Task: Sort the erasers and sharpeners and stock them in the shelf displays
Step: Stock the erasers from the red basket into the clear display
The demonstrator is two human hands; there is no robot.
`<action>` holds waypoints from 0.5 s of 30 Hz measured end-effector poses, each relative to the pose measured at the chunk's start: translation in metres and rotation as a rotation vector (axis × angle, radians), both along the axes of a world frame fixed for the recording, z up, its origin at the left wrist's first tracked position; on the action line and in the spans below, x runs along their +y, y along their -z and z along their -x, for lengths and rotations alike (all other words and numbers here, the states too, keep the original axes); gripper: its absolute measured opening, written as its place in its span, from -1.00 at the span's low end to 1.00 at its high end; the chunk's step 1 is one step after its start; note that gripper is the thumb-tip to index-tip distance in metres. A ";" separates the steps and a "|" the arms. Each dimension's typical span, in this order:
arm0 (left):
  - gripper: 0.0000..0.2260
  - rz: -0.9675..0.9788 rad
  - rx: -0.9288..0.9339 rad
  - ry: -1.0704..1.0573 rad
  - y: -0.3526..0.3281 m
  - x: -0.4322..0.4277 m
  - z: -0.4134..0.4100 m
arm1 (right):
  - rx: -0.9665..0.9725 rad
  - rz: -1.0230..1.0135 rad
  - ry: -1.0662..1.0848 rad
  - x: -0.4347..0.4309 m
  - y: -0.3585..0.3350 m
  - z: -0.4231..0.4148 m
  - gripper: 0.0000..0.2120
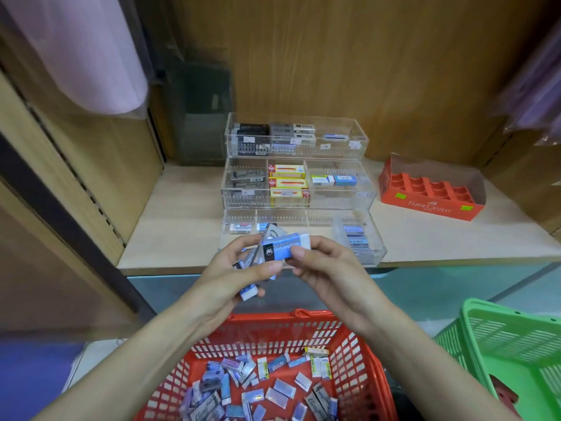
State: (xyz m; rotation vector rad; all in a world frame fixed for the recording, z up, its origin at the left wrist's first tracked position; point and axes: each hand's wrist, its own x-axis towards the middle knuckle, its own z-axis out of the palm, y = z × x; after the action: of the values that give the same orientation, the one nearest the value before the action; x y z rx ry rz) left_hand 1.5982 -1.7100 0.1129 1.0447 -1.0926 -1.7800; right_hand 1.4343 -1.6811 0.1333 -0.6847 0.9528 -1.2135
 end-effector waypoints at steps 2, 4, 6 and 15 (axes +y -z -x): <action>-0.47 -0.002 -0.010 -0.021 -0.002 0.001 -0.001 | -0.133 -0.050 0.040 -0.001 0.002 0.001 -0.80; -0.52 -0.009 -0.015 -0.052 -0.003 0.001 -0.003 | -0.217 -0.081 0.112 -0.002 0.005 0.005 -0.85; -0.57 -0.028 -0.023 -0.089 -0.003 0.000 -0.005 | -0.193 -0.084 0.137 -0.002 0.007 0.011 -0.80; -0.67 -0.038 -0.058 -0.124 0.000 -0.004 -0.005 | 0.172 -0.190 0.259 -0.010 0.020 0.027 -0.85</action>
State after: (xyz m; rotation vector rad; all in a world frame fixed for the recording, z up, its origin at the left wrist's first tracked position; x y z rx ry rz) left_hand 1.6033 -1.7136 0.1129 1.1686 -1.0098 -1.6864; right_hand 1.4071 -1.6910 0.1137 -0.5309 1.3142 -1.2830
